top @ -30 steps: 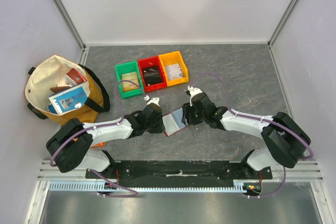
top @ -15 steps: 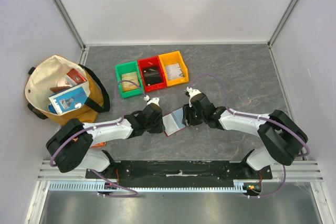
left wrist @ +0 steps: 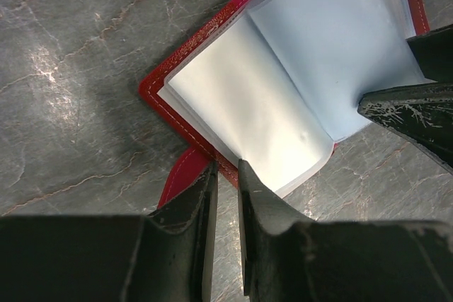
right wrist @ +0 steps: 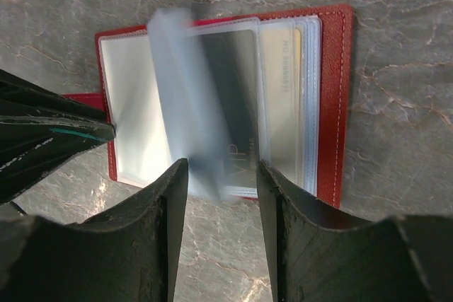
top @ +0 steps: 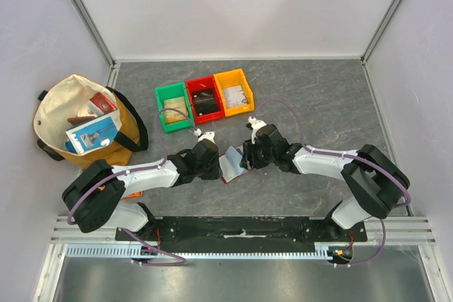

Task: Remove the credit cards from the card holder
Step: Remove the credit card from the card holder.

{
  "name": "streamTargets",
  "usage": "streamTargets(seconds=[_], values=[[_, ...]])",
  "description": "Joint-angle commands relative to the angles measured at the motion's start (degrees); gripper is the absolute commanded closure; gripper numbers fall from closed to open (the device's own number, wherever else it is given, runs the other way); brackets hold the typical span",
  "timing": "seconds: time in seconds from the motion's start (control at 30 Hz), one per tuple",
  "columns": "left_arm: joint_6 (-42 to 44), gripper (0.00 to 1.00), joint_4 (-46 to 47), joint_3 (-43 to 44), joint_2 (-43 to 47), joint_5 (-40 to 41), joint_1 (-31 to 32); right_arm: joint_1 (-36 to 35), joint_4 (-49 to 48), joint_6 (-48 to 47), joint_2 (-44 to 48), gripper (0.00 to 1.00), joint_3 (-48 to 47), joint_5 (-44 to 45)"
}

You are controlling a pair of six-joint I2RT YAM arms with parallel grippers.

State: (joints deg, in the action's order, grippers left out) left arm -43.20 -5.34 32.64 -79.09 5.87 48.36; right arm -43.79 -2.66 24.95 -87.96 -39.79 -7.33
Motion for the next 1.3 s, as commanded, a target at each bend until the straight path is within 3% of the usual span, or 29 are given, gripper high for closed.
streamTargets(seconds=[0.0, 0.2, 0.53, 0.83, 0.97, 1.07, 1.27], values=[[-2.24, 0.77, 2.0, -1.0, -0.36, -1.47, 0.16, -0.24, -4.28, 1.42, -2.56, 0.5, -0.64, -6.46], [-2.85, 0.77, 2.97, -1.62, -0.01, -1.65, 0.25, -0.59, -7.27, 1.59, -1.42, 0.53, -1.69, -13.05], [-4.52, 0.76, 3.76, -3.37, 2.44, -0.16, 0.25, -2.61, -6.92, 0.45, 0.95, 0.52, -2.57, -15.6], [-9.62, 0.6, -1.85, -8.82, 22.11, 8.45, 0.25, -3.76, -6.14, -1.04, -3.7, 0.46, -4.07, -18.59], [-9.8, 0.53, -3.88, -7.69, 28.45, 9.43, 0.25, -3.58, -2.81, -3.58, -1.08, 0.46, -5.38, -15.01], [-9.45, 0.47, -2.66, -5.41, 28.29, 8.11, 0.16, -2.1, 0.36, -5.52, 1.82, 0.46, -6.52, -10.87], [-10.41, 0.45, 8.67, -2.59, 19.43, 4.42, 0.16, 7.39, 2.13, -6.05, 2.97, 0.48, -5.74, -12.88]])
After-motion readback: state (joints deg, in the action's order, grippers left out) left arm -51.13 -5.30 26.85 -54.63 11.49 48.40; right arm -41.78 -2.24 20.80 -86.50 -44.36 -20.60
